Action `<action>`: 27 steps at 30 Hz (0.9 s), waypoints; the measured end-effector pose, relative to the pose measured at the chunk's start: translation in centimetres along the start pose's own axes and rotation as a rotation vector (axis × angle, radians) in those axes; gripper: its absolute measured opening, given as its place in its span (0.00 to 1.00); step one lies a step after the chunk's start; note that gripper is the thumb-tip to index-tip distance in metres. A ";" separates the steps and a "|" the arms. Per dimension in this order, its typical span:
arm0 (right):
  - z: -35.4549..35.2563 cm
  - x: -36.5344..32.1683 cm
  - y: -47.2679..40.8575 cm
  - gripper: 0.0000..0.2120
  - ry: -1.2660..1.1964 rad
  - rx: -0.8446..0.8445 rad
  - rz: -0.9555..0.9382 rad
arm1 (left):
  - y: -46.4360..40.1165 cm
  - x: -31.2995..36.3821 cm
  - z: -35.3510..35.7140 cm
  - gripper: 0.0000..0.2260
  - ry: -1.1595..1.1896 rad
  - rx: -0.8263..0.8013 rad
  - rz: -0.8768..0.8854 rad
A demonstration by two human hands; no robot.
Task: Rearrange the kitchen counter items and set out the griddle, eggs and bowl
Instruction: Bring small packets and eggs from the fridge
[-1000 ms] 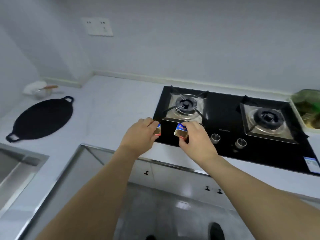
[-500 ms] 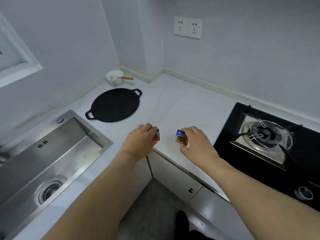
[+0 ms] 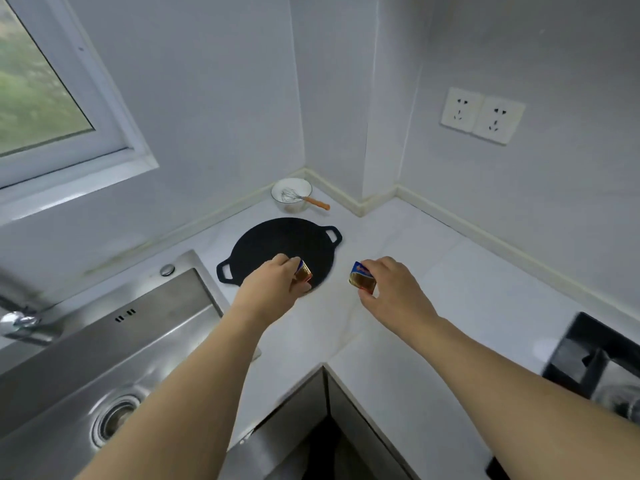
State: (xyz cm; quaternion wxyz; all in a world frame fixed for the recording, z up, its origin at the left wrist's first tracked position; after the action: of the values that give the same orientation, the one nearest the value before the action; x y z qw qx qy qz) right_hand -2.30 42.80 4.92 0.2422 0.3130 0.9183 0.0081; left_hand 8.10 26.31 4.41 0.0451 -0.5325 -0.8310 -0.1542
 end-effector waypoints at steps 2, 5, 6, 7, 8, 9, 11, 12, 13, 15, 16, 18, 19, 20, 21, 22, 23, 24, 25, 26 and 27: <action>-0.3 -0.2 -3.7 0.19 0.014 -0.023 0.000 | -3.0 -1.9 -0.9 0.22 -0.001 -0.011 -0.014; -0.8 -1.1 -10.0 0.22 0.032 -0.066 -0.001 | -7.7 -5.1 -2.6 0.24 0.013 -0.018 -0.022; -0.9 -1.3 -10.9 0.22 0.050 -0.089 -0.003 | -8.5 -5.6 -2.9 0.24 0.011 -0.019 -0.021; -0.9 -1.9 -12.9 0.22 0.067 -0.112 -0.010 | -9.9 -6.9 -3.5 0.24 0.012 -0.016 -0.034; -0.8 -2.6 -15.6 0.23 0.091 -0.138 -0.022 | -11.5 -8.7 -4.0 0.24 0.021 -0.007 -0.053; -0.6 -3.2 -17.9 0.23 0.113 -0.159 -0.037 | -12.9 -10.4 -4.4 0.23 0.032 0.001 -0.076; -0.2 -4.8 -22.2 0.23 0.151 -0.188 -0.086 | -15.1 -13.6 -4.9 0.21 0.056 0.010 -0.121; 0.0 -5.5 -24.1 0.23 0.170 -0.194 -0.110 | -16.0 -15.2 -5.0 0.20 0.073 0.012 -0.143; 0.5 -6.4 -26.8 0.23 0.202 -0.204 -0.134 | -17.3 -17.2 -5.0 0.20 0.084 0.014 -0.170; 1.7 -7.8 -30.4 0.22 0.262 -0.233 -0.173 | -18.8 -20.1 -4.7 0.20 0.112 0.013 -0.221; 2.6 -8.5 -32.2 0.21 0.297 -0.256 -0.194 | -19.6 -21.6 -4.4 0.20 0.126 0.006 -0.245; 4.4 -9.7 -35.2 0.18 0.344 -0.305 -0.226 | -21.0 -24.0 -3.8 0.19 0.141 -0.008 -0.286; 5.6 -10.1 -37.0 0.17 0.346 -0.336 -0.234 | -21.9 -25.4 -3.3 0.18 0.149 -0.016 -0.305; 6.5 -10.6 -38.2 0.17 0.339 -0.363 -0.240 | -22.5 -26.3 -2.9 0.17 0.157 -0.022 -0.316; 7.7 -10.9 -39.7 0.17 0.335 -0.389 -0.245 | -23.3 -27.4 -2.4 0.16 0.161 -0.034 -0.324; 8.6 -11.1 -40.8 0.17 0.327 -0.410 -0.248 | -23.9 -28.1 -1.9 0.16 0.163 -0.044 -0.327; 9.4 -11.3 -41.9 0.17 0.321 -0.425 -0.248 | -24.5 -28.8 -1.4 0.16 0.165 -0.059 -0.331; 10.5 -11.3 -43.3 0.18 0.315 -0.441 -0.244 | -25.3 -29.8 -0.7 0.16 0.169 -0.077 -0.339; 11.3 -11.3 -44.3 0.18 0.310 -0.453 -0.241 | -25.9 -30.4 -0.2 0.16 0.170 -0.089 -0.346; 12.0 -11.4 -45.1 0.18 0.314 -0.465 -0.241 | -26.3 -30.8 0.3 0.16 0.166 -0.103 -0.352; 12.9 -11.4 -46.2 0.18 0.321 -0.477 -0.243 | -27.0 -31.6 0.9 0.15 0.164 -0.119 -0.361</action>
State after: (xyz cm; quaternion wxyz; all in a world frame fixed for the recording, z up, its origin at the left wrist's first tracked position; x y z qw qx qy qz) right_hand -15.02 -2.72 -9.16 0.1600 0.1300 0.9477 0.2436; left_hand -2.50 -11.32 -9.64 0.0526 -0.3623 -0.8959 -0.2516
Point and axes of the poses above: each hand's wrist, its own y-axis away from the middle knuckle, its own z-axis out of the palm, x = y × z, the point moved 8 cm from there along -y, towards the middle knuckle, and after that the axes turned 14 degrees about -x, right-handed, at the moved point
